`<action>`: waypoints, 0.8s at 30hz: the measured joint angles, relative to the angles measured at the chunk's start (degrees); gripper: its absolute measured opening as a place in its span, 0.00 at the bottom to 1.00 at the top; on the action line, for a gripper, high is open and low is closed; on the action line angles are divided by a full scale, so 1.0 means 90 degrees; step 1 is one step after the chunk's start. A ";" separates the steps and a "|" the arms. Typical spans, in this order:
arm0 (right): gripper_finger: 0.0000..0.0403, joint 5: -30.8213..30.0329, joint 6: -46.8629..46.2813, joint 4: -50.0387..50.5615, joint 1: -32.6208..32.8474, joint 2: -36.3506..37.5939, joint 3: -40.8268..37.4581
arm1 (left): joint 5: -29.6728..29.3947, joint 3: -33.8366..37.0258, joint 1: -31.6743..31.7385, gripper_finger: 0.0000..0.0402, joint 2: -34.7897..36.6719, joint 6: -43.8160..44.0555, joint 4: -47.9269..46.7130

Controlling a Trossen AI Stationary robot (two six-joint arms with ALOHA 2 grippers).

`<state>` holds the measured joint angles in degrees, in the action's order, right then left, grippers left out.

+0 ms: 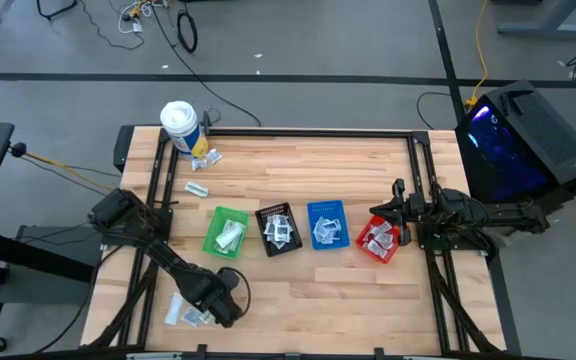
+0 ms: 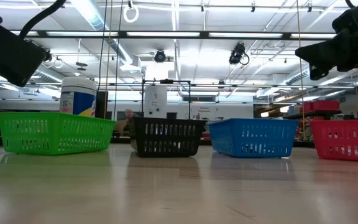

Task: Pick & Place First Aid Supplies
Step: Put the bandage into the green basket

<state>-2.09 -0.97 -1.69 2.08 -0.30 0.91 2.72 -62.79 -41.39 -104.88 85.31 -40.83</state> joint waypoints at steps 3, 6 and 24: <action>0.06 0.0000 0.0001 0.0000 0.0000 0.0000 0.0001 | -0.0015 -0.0060 0.0000 0.66 -0.0081 -0.0001 -0.0033; 0.06 0.0000 0.0002 0.0000 -0.0001 0.0000 -0.0001 | -0.0023 -0.0058 0.0014 0.66 -0.0083 -0.0008 -0.0037; 0.06 0.0000 0.0002 -0.0002 -0.0001 0.0000 0.0000 | 0.0007 -0.0045 0.0051 0.33 -0.0095 -0.0119 -0.0074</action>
<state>-2.09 -0.95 -1.71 2.07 -0.30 0.91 2.79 -63.20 -40.93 -105.73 84.24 -41.50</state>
